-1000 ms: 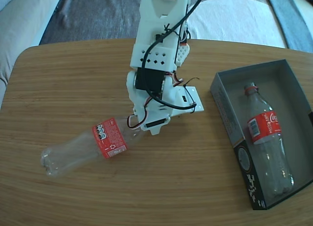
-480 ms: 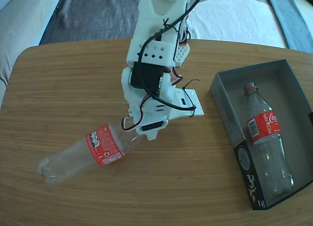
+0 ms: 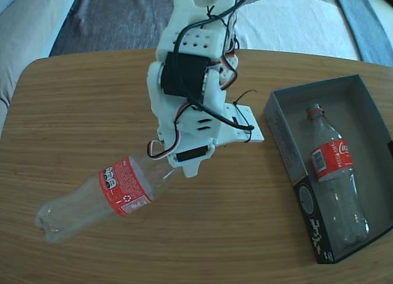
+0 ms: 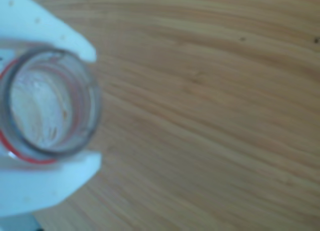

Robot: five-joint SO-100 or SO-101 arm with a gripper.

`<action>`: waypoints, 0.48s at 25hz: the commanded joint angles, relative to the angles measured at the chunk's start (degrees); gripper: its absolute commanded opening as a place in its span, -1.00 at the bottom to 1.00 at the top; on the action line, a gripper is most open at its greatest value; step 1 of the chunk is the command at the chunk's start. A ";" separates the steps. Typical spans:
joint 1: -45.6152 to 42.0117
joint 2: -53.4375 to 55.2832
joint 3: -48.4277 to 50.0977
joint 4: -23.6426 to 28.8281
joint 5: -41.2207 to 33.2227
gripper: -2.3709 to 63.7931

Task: Grasp the bottles and put them in the box.

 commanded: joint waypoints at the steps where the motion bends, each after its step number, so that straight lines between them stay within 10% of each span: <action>1: -2.11 0.97 -8.96 4.39 -0.62 -0.94; 12: -21.45 0.97 -29.00 14.94 -0.62 -0.94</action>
